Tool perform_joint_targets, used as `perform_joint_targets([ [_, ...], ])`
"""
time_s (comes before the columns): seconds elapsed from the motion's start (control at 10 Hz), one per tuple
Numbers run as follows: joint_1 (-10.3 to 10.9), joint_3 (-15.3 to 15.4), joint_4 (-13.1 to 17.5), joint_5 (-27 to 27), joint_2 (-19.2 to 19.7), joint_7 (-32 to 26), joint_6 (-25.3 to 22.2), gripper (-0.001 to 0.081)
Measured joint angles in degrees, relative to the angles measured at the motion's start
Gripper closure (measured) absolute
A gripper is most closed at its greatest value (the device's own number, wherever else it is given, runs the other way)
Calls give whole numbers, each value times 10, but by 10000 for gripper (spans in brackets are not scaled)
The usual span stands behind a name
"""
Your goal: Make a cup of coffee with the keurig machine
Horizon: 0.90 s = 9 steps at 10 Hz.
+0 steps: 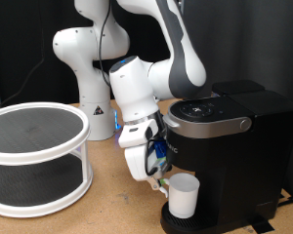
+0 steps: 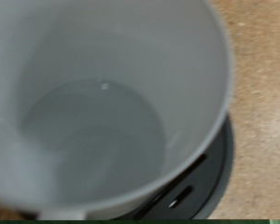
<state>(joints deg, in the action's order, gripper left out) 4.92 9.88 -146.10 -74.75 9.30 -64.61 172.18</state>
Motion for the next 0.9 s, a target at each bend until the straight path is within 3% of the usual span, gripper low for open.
perform_joint_targets([
  [0.1,-1,-6,-13,31,-11,16,-19,18],
  [0.5,-20,-34,-75,107,-83,38,-86,1],
  [0.9,-53,-46,-107,225,-176,140,-148,1],
])
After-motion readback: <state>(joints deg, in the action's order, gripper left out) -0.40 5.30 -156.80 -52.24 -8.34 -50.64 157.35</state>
